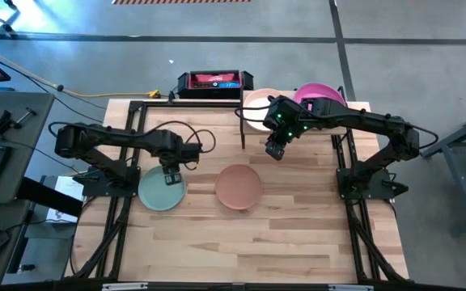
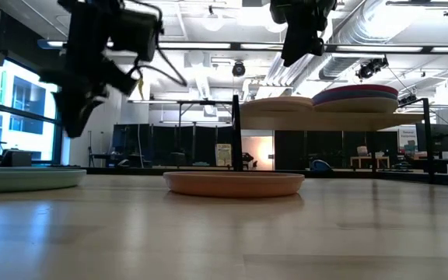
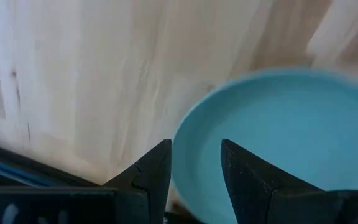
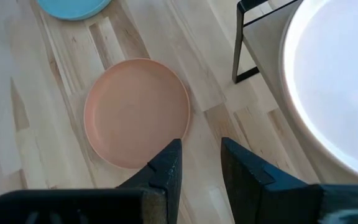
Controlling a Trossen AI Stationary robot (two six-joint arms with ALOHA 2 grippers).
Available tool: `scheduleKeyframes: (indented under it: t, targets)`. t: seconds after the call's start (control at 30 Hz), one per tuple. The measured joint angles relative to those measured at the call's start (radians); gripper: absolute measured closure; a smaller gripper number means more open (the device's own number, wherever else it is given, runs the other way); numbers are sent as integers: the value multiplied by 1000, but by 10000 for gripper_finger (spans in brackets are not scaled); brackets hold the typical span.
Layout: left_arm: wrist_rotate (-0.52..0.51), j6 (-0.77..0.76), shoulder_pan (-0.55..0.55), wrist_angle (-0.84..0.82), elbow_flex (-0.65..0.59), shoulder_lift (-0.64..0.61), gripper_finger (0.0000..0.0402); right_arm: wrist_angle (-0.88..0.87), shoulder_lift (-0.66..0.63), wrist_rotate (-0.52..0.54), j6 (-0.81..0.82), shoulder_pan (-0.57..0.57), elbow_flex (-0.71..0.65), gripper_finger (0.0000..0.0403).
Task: Place and stack plates onto a shelf
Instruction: Stack the light blue plate on top of the light orange plate on the shelf
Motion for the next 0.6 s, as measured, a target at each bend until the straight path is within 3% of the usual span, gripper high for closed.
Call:
scheduleKeyframes:
  t: [0.23, 0.6]
  targets:
    - [28, 231, 0, 43, -102, 0, 273, 0, 0, 0, 4, 0, 0, 313]
    - [27, 356, 0, 124, -164, 0, 273, 1, 0, 7, 7, 0, 0, 313]
